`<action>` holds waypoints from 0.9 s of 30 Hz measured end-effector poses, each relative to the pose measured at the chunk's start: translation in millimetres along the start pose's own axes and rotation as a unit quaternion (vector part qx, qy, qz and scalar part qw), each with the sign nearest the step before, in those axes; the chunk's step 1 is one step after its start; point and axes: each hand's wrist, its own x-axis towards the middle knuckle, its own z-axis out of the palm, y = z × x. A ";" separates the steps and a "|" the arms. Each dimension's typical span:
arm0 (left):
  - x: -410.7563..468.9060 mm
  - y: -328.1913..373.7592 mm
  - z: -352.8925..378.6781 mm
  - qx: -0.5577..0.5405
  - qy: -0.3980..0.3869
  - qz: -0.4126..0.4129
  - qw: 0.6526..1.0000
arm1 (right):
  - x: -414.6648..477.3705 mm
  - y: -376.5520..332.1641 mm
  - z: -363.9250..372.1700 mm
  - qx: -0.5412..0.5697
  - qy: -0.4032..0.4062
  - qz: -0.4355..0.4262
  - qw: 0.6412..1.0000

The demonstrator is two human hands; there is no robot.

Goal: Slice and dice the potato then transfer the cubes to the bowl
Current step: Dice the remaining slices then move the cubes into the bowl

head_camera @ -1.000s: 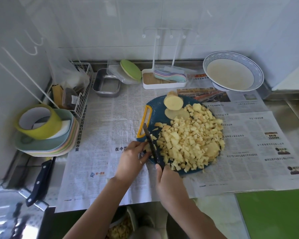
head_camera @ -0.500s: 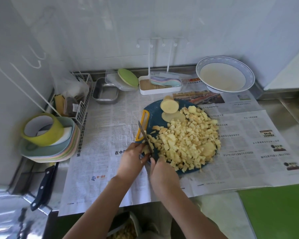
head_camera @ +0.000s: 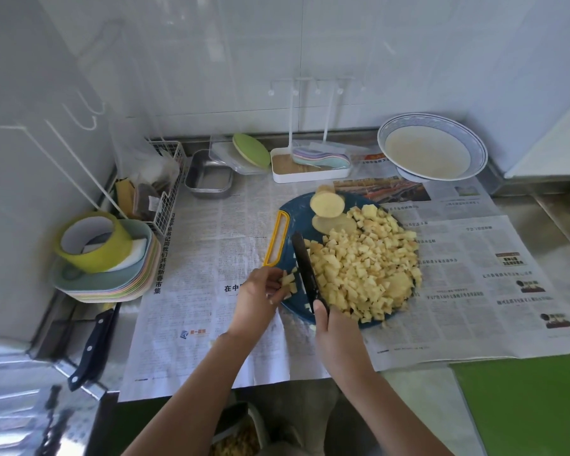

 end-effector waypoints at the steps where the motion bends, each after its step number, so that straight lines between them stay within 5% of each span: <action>1: -0.1 2.0 -1.0 -0.020 0.002 -0.021 1.000 | -2.1 -1.5 -2.1 0.006 0.001 -0.005 1.000; 12: 8.5 12.1 0.3 -0.094 0.038 -0.165 0.981 | -12.0 -2.0 0.2 0.025 -0.027 -0.026 0.999; 27: 6.7 15.9 5.1 -0.076 0.065 -0.180 0.979 | -8.3 -9.5 11.7 -0.052 -0.069 -0.010 0.996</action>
